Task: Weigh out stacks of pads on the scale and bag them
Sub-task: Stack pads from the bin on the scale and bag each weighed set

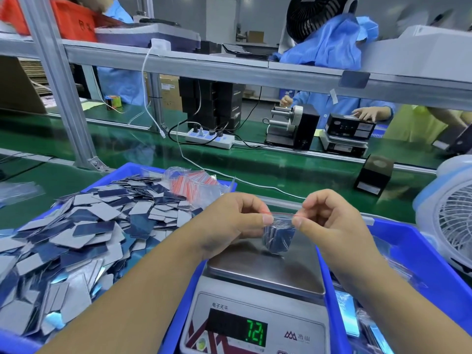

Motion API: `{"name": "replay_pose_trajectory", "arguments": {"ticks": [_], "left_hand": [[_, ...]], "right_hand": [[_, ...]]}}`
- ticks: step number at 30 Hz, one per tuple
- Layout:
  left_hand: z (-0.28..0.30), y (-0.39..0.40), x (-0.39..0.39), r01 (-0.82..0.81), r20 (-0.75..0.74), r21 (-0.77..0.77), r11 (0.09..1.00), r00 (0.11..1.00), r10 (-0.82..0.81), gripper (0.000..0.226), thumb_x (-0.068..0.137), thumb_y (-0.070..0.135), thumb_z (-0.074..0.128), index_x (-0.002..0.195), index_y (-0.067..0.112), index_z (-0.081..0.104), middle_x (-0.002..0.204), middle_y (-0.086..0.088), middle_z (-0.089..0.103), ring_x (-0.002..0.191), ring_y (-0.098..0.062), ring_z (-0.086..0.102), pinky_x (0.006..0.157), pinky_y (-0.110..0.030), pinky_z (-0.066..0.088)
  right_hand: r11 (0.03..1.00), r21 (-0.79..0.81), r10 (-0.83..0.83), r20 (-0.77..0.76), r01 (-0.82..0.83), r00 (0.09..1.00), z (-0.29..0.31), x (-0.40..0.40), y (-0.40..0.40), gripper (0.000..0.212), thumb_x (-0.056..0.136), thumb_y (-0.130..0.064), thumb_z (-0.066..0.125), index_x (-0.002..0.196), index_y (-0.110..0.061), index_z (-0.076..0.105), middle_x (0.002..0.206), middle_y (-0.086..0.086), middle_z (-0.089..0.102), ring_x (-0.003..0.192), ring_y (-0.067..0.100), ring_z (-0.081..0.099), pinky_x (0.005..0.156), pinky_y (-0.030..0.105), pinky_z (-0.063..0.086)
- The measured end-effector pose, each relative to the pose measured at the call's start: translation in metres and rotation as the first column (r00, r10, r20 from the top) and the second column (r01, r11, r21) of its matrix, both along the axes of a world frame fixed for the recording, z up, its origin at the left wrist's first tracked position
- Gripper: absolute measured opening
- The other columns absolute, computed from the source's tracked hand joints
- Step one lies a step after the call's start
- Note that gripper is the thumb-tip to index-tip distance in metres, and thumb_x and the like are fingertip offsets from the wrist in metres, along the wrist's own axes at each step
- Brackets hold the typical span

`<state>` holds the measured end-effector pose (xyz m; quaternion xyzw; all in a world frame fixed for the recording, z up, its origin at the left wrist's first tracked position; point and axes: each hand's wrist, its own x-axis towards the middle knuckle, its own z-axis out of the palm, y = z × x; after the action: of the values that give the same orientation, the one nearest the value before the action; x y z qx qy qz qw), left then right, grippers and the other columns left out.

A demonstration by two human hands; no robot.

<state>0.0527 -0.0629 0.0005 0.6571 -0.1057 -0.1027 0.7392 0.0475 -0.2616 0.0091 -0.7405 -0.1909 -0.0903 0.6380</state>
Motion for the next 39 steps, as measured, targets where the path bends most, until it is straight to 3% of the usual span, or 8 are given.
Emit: {"name": "replay_pose_trajectory", "arguments": {"ticks": [5, 9, 12, 15, 22, 27, 34, 39], "left_hand": [[0.000, -0.007, -0.003, 0.019, 0.042, 0.005, 1.000, 0.999, -0.019, 0.016, 0.081, 0.010, 0.074, 0.073, 0.022, 0.068, 0.078, -0.001, 0.061, 0.075, -0.013, 0.060, 0.074, -0.027, 0.055], [-0.001, -0.011, -0.005, 0.015, 0.085, 0.049, 0.999, 0.996, -0.020, 0.004, 0.078, 0.019, 0.072, 0.079, 0.020, 0.069, 0.080, -0.006, 0.060, 0.082, -0.022, 0.055, 0.082, -0.041, 0.050], [-0.001, -0.013, -0.006, -0.029, 0.158, 0.139, 0.990, 0.987, 0.007, 0.003, 0.077, 0.023, 0.072, 0.074, 0.025, 0.071, 0.072, 0.004, 0.062, 0.072, -0.013, 0.054, 0.073, -0.030, 0.046], [-0.003, -0.014, -0.004, -0.067, 0.209, 0.169, 0.983, 0.977, 0.031, 0.005, 0.076, 0.023, 0.071, 0.072, 0.026, 0.071, 0.070, 0.003, 0.061, 0.069, -0.012, 0.052, 0.070, -0.029, 0.043], [-0.004, -0.013, -0.004, -0.048, 0.269, 0.240, 0.970, 0.963, -0.019, 0.008, 0.082, 0.025, 0.068, 0.084, 0.017, 0.069, 0.077, 0.000, 0.062, 0.073, -0.013, 0.053, 0.072, -0.030, 0.044], [-0.002, -0.005, -0.002, -0.060, 0.294, 0.204, 0.977, 0.956, -0.002, 0.011, 0.084, 0.010, 0.075, 0.078, 0.019, 0.072, 0.076, -0.001, 0.067, 0.074, -0.016, 0.060, 0.078, -0.037, 0.051], [-0.004, -0.006, -0.003, -0.092, 0.366, 0.292, 0.952, 0.930, -0.022, 0.009, 0.082, 0.018, 0.068, 0.075, 0.024, 0.066, 0.069, 0.013, 0.060, 0.065, -0.007, 0.053, 0.067, -0.021, 0.046], [-0.006, -0.008, -0.003, -0.070, 0.355, 0.284, 0.956, 0.934, -0.037, 0.005, 0.081, 0.020, 0.066, 0.077, 0.022, 0.064, 0.072, 0.010, 0.059, 0.068, -0.010, 0.052, 0.068, -0.024, 0.045]], "right_hand": [[0.998, -0.054, 0.023, -0.012, -0.023, 1.000, -0.004, -0.001, 0.002, 0.024, 0.085, 0.002, 0.069, 0.090, -0.020, 0.062, 0.074, -0.009, 0.064, 0.069, 0.006, 0.057, 0.066, 0.018, 0.047], [0.996, -0.085, 0.032, 0.013, -0.030, 0.999, -0.007, -0.001, 0.003, 0.029, 0.086, 0.002, 0.068, 0.084, -0.025, 0.059, 0.074, -0.008, 0.062, 0.070, 0.010, 0.055, 0.068, 0.026, 0.046], [0.991, -0.130, 0.043, 0.044, -0.037, 0.998, -0.008, -0.002, 0.006, 0.026, 0.084, -0.006, 0.069, 0.085, -0.030, 0.060, 0.076, -0.008, 0.062, 0.071, 0.012, 0.055, 0.069, 0.033, 0.048], [0.993, -0.112, 0.048, 0.034, -0.044, 0.998, -0.008, -0.003, 0.008, 0.019, 0.079, -0.018, 0.070, 0.086, -0.032, 0.061, 0.078, -0.009, 0.064, 0.073, 0.011, 0.058, 0.071, 0.029, 0.050], [0.999, -0.038, 0.031, -0.037, -0.032, 0.999, -0.006, -0.004, 0.007, 0.031, 0.080, 0.000, 0.076, 0.083, -0.028, 0.062, 0.071, -0.007, 0.066, 0.070, 0.010, 0.060, 0.066, 0.021, 0.050], [1.000, 0.003, 0.019, -0.048, -0.019, 0.999, -0.002, -0.002, 0.004, 0.027, 0.081, 0.008, 0.071, 0.084, -0.016, 0.060, 0.065, -0.006, 0.064, 0.066, 0.011, 0.058, 0.063, 0.021, 0.050], [0.996, -0.067, 0.057, -0.005, -0.058, 0.998, -0.005, -0.004, 0.005, 0.029, 0.083, 0.004, 0.071, 0.081, -0.023, 0.063, 0.076, 0.001, 0.067, 0.068, 0.012, 0.059, 0.065, 0.022, 0.048], [0.991, -0.117, 0.064, 0.021, -0.061, 0.998, -0.006, -0.005, 0.004, 0.032, 0.084, 0.004, 0.069, 0.081, -0.026, 0.061, 0.078, 0.003, 0.066, 0.069, 0.014, 0.058, 0.066, 0.028, 0.050]]}}
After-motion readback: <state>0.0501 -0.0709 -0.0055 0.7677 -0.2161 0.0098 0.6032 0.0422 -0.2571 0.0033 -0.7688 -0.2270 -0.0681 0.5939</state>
